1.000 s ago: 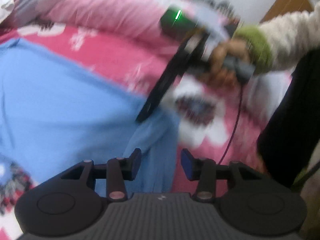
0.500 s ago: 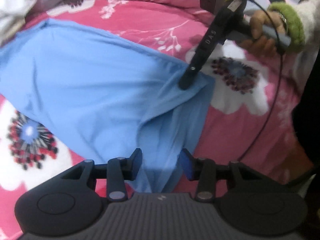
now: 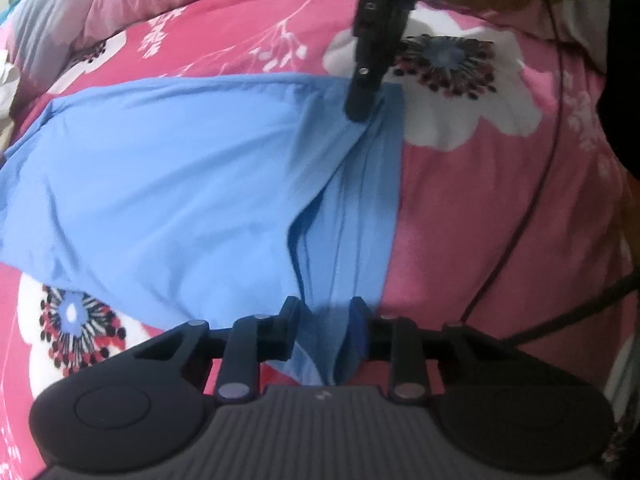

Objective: Fold clothes
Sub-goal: 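Pull the held edge taut with both grippers to straighten the fold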

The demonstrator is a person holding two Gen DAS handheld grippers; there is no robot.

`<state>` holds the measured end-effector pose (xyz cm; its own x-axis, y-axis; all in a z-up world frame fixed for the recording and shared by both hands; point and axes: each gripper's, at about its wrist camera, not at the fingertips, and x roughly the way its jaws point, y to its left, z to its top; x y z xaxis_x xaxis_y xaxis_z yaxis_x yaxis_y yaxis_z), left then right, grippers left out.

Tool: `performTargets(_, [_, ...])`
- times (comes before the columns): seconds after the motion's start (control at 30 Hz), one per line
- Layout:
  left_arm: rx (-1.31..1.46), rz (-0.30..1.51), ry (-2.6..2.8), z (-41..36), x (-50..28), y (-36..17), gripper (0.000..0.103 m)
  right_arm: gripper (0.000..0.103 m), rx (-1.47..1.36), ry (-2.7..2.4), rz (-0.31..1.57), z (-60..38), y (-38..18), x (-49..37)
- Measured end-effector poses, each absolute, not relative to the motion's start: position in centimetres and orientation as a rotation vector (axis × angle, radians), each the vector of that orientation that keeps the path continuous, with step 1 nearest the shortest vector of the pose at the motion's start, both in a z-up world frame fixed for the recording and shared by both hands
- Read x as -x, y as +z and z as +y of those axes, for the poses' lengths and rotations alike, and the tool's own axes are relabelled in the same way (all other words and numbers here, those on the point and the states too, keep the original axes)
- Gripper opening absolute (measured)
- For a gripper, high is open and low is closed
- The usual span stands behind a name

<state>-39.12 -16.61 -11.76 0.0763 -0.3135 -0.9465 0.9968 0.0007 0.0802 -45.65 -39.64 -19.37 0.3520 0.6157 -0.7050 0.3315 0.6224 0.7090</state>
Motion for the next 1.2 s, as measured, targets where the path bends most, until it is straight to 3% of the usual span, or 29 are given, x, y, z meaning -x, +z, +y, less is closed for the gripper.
performTargets(0.1, [-1.009, 0.894, -1.305, -16.1, 39.0, -11.6, 0.008, 0.004, -0.851, 0.213, 1.228, -39.4, -18.1, 45.8])
performTargets(0.2, [-1.024, 0.895, -1.314, -15.8, 39.1, -11.9, 0.009, 0.003, -0.799, 0.195, 1.206, -40.1, -16.5, 45.8])
performTargets(0.43, [-1.075, 0.853, -1.321, -15.9, 40.8, -12.5, 0.022, 0.003, -0.881, 0.192, 1.199, -40.0, -15.8, 45.4])
performTargets(0.5, [-1.076, 0.848, -1.323, -15.8, 41.1, -12.7, 0.019, 0.003, -0.937, 0.206, 1.172, -40.1, -15.2, 45.4])
performTargets(0.6, [-1.057, 0.864, -1.329, -15.7, 41.0, -12.6, 0.006, 0.003, -0.889, 0.198, 1.184, -40.2, -14.9, 45.5])
performTargets(0.67, [-1.012, 0.891, -1.436, -15.1, 41.1, -11.7, 0.005, 0.003, -0.876, 0.165, 1.218, -40.1, -15.8, 45.5])
performTargets(0.8, [-1.006, 0.863, -1.45, -14.4, 41.7, -11.0, 0.019, 0.003, -0.888, 0.127, 1.242, -40.4, -17.2, 45.6])
performTargets(0.9, [-0.966, 0.86, -1.335, -14.2, 40.4, -11.0, 0.019, 0.003, -0.898, 0.126, 1.234, -40.5, -17.1, 45.3])
performTargets(1.0, [-0.937, 0.872, -1.278, -14.1, 39.5, -11.3, 0.03, 0.003, -0.891, 0.131, 1.231, -40.3, -16.8, 45.0])
performTargets(1.1, [-0.958, 0.856, -1.287, -14.4, 39.8, -12.1, 0.031, 0.003, -0.894, 0.13, 1.232, -40.2, -16.6, 44.8])
performTargets(1.2, [-0.975, 0.819, -1.32, -14.7, 40.6, -12.7, 0.003, 0.003, -0.902, 0.124, 1.238, -40.7, -16.9, 45.1])
